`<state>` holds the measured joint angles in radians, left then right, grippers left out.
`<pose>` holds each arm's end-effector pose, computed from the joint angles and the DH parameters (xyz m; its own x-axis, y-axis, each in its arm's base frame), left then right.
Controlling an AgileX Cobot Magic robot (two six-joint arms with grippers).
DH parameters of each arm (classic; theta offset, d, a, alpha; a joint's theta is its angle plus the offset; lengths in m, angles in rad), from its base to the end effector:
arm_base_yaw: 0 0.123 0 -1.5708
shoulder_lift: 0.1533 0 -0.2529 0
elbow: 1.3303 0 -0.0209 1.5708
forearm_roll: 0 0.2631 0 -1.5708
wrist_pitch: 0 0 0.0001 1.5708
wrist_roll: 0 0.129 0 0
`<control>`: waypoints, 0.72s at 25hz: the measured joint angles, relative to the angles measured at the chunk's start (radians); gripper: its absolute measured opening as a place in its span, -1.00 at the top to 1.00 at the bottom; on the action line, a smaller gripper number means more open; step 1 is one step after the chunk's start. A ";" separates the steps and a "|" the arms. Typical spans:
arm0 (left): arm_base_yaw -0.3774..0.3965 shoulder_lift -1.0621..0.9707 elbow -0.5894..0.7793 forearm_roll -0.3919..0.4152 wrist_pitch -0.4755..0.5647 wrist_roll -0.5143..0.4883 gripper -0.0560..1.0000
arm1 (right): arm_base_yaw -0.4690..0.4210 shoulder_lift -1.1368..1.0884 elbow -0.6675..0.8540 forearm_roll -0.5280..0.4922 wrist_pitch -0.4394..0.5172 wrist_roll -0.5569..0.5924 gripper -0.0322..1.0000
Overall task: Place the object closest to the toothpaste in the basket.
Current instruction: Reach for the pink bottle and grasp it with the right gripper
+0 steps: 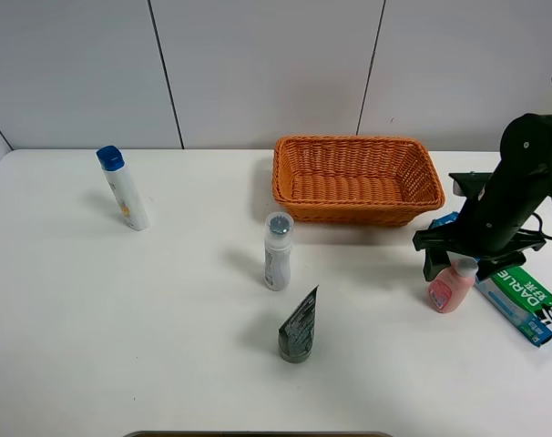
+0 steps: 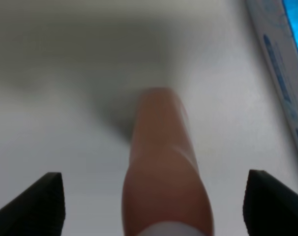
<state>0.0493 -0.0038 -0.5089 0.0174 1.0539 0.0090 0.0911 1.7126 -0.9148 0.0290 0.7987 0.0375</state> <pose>0.0710 0.0055 0.2698 -0.4390 -0.0040 -0.8985 -0.0551 0.9982 0.0224 0.2930 0.0295 0.0805 -0.9976 -0.0332 -0.0604 -0.0347 0.9991 0.0243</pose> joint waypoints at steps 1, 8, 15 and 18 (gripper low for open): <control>0.000 0.000 0.000 0.000 0.000 0.000 -0.88 | 0.000 0.013 0.000 0.000 -0.005 -0.003 -0.54; 0.000 0.000 0.000 0.000 0.000 0.000 -0.88 | 0.000 0.071 -0.001 0.001 -0.018 -0.026 -0.54; 0.000 0.000 0.000 0.000 0.000 0.000 -0.88 | 0.000 0.093 -0.001 0.001 -0.021 -0.037 -0.44; 0.000 0.000 0.000 0.000 0.000 0.000 -0.88 | 0.000 0.093 -0.001 0.001 -0.021 -0.037 -0.32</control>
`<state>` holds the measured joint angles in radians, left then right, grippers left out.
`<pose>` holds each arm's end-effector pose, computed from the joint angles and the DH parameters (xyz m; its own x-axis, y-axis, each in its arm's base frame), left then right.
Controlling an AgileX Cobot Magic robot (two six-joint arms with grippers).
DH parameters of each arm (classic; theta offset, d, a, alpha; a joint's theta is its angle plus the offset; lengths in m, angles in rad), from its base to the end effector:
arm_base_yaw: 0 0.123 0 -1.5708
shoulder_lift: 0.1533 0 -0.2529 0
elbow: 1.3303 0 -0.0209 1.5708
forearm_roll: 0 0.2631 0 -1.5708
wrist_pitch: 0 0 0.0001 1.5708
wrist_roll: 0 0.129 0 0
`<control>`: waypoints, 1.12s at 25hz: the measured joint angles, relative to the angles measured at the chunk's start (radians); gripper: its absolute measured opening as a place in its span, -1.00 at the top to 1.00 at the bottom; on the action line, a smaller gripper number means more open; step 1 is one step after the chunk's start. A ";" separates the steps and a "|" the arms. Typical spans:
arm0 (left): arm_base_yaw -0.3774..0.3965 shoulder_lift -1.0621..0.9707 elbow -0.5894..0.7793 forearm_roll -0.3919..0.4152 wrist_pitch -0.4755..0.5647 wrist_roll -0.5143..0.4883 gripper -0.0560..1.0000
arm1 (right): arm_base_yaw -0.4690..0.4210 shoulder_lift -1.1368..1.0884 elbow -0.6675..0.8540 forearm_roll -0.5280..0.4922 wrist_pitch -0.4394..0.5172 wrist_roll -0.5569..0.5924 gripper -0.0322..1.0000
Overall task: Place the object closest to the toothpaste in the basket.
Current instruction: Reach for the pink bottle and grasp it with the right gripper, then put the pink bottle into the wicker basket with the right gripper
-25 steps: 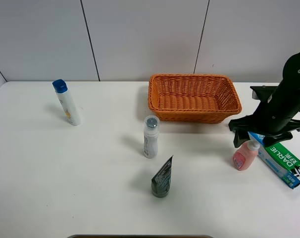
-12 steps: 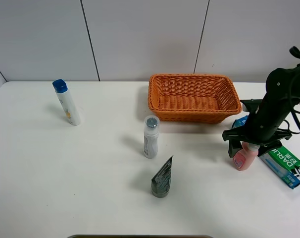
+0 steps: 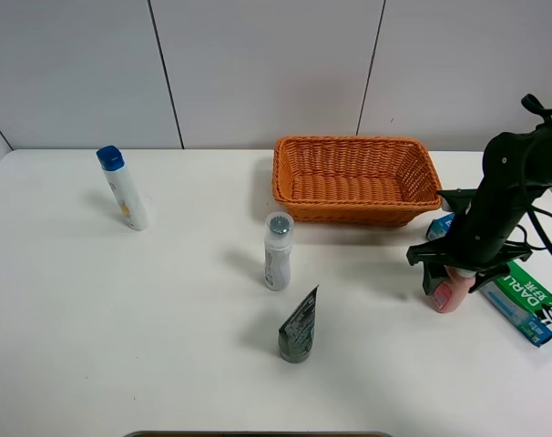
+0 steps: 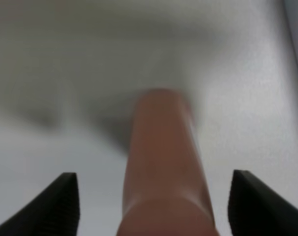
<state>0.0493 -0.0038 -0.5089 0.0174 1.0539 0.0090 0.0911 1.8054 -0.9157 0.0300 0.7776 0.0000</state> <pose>0.0710 0.0055 0.2698 -0.4390 -0.0040 -0.8985 -0.0551 0.9982 0.0224 0.2908 0.0293 0.0535 -0.9975 -0.0697 0.0095 -0.0695 0.9974 0.0208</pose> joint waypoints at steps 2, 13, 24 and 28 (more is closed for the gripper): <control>0.000 0.000 0.000 0.000 0.000 0.000 -0.88 | 0.000 0.000 0.000 0.000 0.000 0.000 -0.25; 0.000 0.000 0.000 0.000 0.000 0.000 -0.88 | 0.000 0.000 0.000 0.000 -0.004 0.027 0.21; 0.000 0.000 0.000 0.000 0.000 0.000 -0.88 | 0.000 0.000 0.000 0.000 -0.004 0.031 0.21; 0.000 0.000 0.000 0.000 0.000 0.000 -0.88 | 0.000 -0.001 0.000 -0.001 0.000 0.031 0.21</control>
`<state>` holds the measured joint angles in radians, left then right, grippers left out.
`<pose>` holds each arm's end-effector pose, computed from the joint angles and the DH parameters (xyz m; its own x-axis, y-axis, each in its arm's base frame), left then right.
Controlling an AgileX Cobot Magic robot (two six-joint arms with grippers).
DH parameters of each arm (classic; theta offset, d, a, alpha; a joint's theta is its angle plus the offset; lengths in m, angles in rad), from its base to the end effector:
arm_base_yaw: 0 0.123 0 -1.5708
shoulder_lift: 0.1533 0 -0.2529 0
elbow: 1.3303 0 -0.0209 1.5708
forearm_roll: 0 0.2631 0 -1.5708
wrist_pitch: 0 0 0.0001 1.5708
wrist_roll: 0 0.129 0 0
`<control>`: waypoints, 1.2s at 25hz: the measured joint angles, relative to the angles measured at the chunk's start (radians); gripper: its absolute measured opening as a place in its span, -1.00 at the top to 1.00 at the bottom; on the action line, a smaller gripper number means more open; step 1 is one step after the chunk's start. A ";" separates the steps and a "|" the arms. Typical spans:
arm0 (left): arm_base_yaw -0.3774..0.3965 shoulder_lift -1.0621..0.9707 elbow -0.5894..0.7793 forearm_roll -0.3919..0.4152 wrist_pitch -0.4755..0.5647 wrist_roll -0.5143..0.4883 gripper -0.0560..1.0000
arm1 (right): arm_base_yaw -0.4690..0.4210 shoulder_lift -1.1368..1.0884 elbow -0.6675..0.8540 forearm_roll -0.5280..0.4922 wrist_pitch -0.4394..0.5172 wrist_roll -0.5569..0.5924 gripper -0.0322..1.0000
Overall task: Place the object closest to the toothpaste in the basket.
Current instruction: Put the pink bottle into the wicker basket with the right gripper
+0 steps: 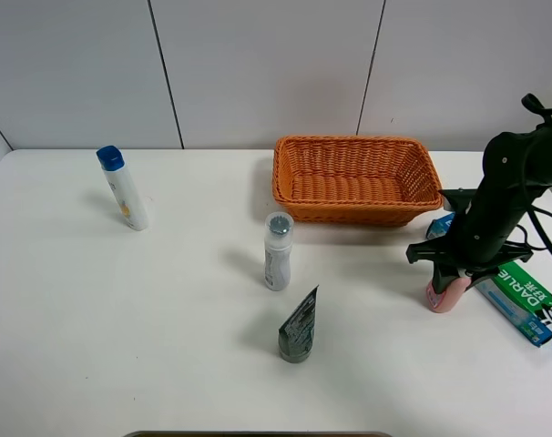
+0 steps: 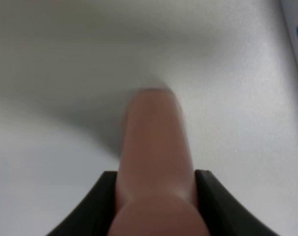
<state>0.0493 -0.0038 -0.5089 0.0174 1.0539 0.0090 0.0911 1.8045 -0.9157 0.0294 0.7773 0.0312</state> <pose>0.0710 0.0055 0.2698 -0.4390 -0.0040 -0.8985 -0.0551 0.9982 0.0224 0.2909 0.0292 0.0537 -0.9992 -0.0389 0.0090 -0.0388 0.9990 0.0202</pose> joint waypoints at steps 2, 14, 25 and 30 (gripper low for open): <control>0.000 0.000 0.000 0.000 0.000 0.000 -0.88 | 0.000 -0.006 0.000 0.000 0.008 0.000 0.21; 0.000 0.000 0.000 0.000 0.000 0.000 -0.88 | 0.000 -0.231 0.000 -0.011 -0.004 -0.001 0.21; 0.000 0.000 0.000 0.000 0.000 0.000 -0.88 | 0.000 -0.328 0.001 -0.029 -0.165 -0.001 0.21; 0.000 0.000 0.000 0.000 0.000 0.000 -0.88 | 0.000 -0.328 0.001 -0.029 -0.306 -0.001 0.21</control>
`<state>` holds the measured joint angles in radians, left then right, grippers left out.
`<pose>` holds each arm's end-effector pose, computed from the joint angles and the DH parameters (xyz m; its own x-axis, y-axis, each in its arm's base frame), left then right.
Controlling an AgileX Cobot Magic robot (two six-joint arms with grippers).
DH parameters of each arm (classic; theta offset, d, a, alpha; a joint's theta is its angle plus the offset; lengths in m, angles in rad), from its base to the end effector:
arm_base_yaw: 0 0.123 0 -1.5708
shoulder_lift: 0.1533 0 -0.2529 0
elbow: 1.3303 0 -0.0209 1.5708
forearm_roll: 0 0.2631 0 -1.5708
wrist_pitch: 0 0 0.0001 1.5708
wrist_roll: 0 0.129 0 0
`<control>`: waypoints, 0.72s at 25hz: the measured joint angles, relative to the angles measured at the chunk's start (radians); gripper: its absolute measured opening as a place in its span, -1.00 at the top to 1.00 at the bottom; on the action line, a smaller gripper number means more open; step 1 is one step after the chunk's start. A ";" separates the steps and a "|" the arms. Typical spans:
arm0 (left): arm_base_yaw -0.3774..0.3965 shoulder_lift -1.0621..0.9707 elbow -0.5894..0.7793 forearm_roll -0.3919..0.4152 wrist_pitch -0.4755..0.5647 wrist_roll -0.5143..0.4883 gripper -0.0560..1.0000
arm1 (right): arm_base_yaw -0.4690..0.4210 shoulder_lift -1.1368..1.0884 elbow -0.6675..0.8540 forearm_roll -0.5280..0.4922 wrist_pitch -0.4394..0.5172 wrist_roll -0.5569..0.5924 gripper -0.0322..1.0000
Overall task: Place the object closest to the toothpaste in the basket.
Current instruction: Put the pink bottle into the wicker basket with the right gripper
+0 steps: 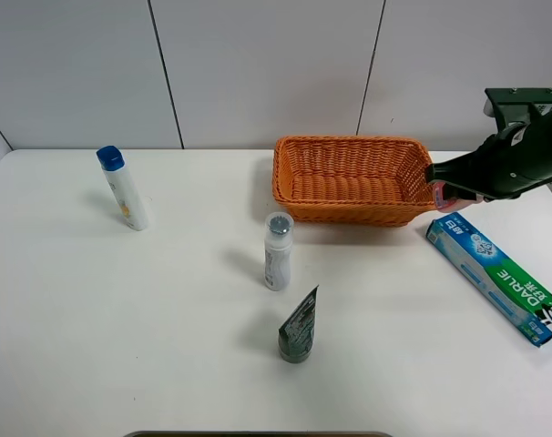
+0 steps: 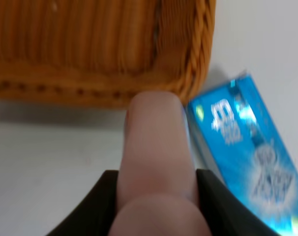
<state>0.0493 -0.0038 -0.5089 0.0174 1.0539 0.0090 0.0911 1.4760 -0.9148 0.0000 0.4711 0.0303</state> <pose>0.0710 0.0055 0.2698 -0.4390 -0.0040 -0.8985 -0.0551 0.9982 0.0224 0.3325 0.0304 0.1693 -0.8096 -0.0435 -0.5854 -0.0665 0.9976 0.0177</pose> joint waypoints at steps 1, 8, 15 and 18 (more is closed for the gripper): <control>0.000 0.000 0.000 0.000 0.000 0.000 -0.88 | 0.000 0.000 0.000 0.000 -0.026 0.000 0.21; 0.000 0.000 0.000 0.000 0.000 0.000 -0.88 | 0.000 0.065 0.000 0.000 -0.208 0.000 0.21; 0.000 0.000 0.000 0.000 0.000 0.000 -0.88 | 0.000 0.218 0.000 0.000 -0.375 0.000 0.21; 0.000 0.000 0.000 0.000 0.000 0.000 -0.88 | 0.000 0.266 0.000 0.000 -0.450 0.000 0.21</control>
<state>0.0493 -0.0038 -0.5089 0.0174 1.0539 0.0090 0.0911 1.7424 -0.9148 0.0000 0.0215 0.0303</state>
